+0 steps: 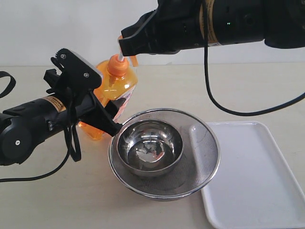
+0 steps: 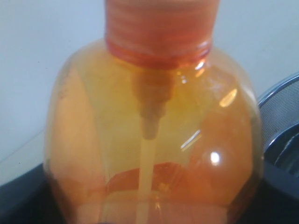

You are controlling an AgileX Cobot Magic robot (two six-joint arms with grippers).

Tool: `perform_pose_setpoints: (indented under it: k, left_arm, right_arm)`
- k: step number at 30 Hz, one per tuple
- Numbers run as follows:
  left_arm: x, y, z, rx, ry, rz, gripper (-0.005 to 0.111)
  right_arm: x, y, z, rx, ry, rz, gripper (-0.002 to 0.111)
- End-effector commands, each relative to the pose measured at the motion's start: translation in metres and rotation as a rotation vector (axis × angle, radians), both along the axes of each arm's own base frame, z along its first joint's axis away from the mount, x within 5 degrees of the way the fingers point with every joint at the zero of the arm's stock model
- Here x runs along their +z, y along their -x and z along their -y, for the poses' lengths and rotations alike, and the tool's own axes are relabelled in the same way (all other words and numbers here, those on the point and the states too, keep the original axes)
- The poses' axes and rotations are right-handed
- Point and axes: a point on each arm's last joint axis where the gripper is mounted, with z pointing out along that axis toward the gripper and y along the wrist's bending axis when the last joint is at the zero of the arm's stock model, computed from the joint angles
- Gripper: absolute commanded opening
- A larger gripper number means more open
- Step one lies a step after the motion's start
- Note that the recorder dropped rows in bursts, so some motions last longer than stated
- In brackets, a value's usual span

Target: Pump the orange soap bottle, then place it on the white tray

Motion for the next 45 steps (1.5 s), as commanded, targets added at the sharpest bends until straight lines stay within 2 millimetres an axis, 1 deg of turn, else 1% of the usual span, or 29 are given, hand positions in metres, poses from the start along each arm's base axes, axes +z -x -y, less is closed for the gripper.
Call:
perform_pose_setpoints:
  k: [1, 5, 8, 17, 20, 25, 33, 37, 45]
  left_arm:
    - [0.013, -0.004, 0.002, 0.009, 0.062, 0.072, 0.005]
    - [0.013, -0.004, 0.002, 0.009, 0.062, 0.072, 0.005]
    - [0.012, -0.004, 0.002, 0.008, 0.060, 0.066, 0.005]
    - [0.010, -0.003, 0.002, 0.005, 0.052, 0.046, 0.005]
    - [0.010, -0.003, 0.002, 0.005, 0.052, 0.046, 0.005]
    - [0.010, -0.003, 0.002, 0.005, 0.052, 0.046, 0.005]
    - [0.010, -0.003, 0.002, 0.005, 0.052, 0.046, 0.005]
    - [0.010, -0.003, 0.002, 0.005, 0.052, 0.046, 0.005]
    - [0.010, -0.003, 0.002, 0.005, 0.052, 0.046, 0.005]
  right_arm:
    - [-0.022, 0.000, -0.001, 0.033, 0.078, -0.019, 0.000]
    - [-0.020, -0.001, -0.001, 0.029, 0.075, -0.018, 0.000]
    - [-0.014, -0.003, -0.002, 0.020, 0.059, -0.010, 0.000]
    - [0.024, 0.000, 0.000, 0.013, -0.003, 0.087, 0.000]
    - [0.031, 0.002, 0.001, 0.010, -0.013, 0.103, 0.000]
    - [0.026, 0.000, 0.000, 0.017, -0.006, 0.090, 0.000]
    - [0.004, -0.008, -0.008, 0.038, 0.023, 0.033, 0.000]
    - [0.005, -0.012, -0.005, -0.016, 0.033, 0.054, 0.000]
    - [0.003, -0.010, -0.007, 0.020, 0.027, 0.037, 0.000]
